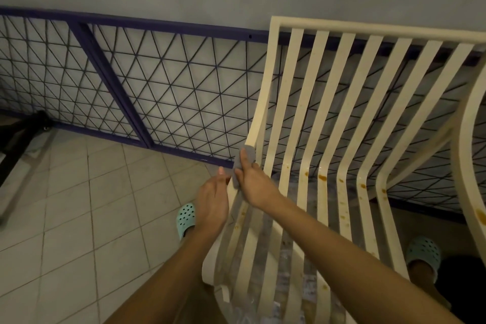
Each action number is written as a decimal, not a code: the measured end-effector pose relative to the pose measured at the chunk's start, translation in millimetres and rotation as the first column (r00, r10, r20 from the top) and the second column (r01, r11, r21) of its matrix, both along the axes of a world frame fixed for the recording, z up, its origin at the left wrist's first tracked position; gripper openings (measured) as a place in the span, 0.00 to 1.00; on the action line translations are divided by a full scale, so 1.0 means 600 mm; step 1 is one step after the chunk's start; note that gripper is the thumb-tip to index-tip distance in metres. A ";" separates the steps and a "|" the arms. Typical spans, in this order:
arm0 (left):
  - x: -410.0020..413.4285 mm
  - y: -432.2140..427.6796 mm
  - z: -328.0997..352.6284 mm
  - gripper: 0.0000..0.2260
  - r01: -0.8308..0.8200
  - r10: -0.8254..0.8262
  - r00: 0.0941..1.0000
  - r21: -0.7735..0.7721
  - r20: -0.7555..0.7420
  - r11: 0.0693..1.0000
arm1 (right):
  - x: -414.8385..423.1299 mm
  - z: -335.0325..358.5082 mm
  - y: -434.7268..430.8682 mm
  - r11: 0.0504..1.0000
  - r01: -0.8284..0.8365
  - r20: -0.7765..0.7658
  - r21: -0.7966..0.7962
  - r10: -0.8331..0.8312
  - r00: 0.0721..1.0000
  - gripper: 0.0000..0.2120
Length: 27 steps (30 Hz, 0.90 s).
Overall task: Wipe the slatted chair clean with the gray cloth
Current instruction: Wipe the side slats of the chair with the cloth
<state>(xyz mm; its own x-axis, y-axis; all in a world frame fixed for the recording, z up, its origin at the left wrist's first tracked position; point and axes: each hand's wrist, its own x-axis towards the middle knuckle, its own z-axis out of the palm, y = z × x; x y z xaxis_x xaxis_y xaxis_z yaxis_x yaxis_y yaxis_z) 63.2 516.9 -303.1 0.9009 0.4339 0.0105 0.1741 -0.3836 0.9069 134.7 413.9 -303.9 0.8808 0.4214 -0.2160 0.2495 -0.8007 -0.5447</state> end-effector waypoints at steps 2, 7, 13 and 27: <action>0.000 0.001 -0.001 0.33 -0.001 0.001 1.000 -0.008 -0.011 1.000 | 0.034 0.004 0.000 1.000 0.015 -0.002 -0.027 -0.015 1.000 0.28; -0.003 -0.003 0.010 0.28 0.000 0.000 0.999 -0.020 -0.033 1.000 | 0.099 0.014 0.003 0.997 0.072 -0.016 -0.032 -0.073 0.997 0.29; 0.001 -0.002 0.004 0.32 -0.014 0.014 0.999 -0.019 -0.052 1.000 | 0.066 0.018 0.020 0.988 0.134 -0.066 0.075 -0.129 0.989 0.31; 0.023 -0.001 0.003 0.23 0.051 -0.053 0.995 -0.028 -0.080 0.998 | -0.058 0.007 -0.007 0.982 0.005 -0.092 0.190 0.013 0.996 0.27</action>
